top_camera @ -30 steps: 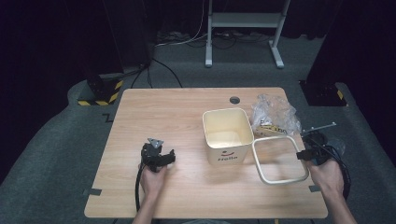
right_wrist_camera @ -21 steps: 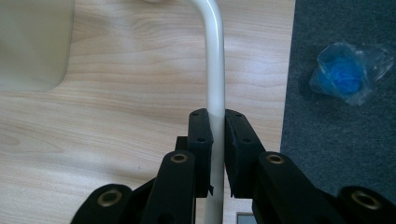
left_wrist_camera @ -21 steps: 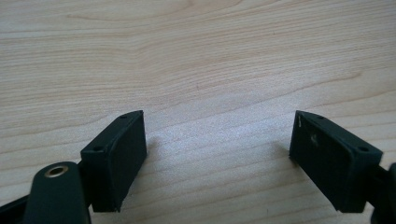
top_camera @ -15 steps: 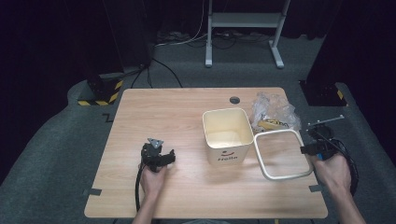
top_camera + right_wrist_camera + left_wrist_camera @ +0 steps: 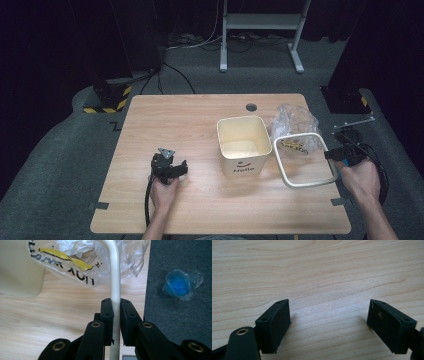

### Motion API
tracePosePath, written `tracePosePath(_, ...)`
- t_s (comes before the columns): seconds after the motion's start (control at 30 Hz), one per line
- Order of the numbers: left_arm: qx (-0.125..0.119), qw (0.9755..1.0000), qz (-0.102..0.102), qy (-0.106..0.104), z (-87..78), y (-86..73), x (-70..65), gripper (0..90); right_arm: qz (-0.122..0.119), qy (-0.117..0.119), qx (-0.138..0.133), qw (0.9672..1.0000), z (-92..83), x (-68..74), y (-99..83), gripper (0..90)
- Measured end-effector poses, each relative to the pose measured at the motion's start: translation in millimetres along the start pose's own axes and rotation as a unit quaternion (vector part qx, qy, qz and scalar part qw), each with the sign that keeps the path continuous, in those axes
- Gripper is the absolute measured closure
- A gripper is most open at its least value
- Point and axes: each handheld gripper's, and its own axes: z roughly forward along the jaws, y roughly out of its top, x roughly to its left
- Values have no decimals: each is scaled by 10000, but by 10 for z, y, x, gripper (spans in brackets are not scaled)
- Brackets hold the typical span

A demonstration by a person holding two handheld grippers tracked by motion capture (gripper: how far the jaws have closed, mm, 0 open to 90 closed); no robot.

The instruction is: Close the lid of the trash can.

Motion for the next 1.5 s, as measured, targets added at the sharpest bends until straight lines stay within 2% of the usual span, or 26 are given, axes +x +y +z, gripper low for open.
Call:
tracePosePath(0.1, -1, 10000, -1, 1, 0, 0, 0, 188, 64, 108, -42, 9999, -27, -11, 9, 817)
tracePosePath(0.77, 6, 10000, -2, -10, -1, 0, 1, 188, 15, 158, -135, 9998, -89, 137, 275, 816)
tracePosePath(1.23, -1, 10000, -4, -4, -1, 0, 1, 188, -112, 231, -121, 9996, -28, 435, 565, 816)
tracePosePath(1.5, 8, 10000, 6, -7, -2, 0, 2, 188, -204, 207, -96, 9995, -22, 568, 666, 816)
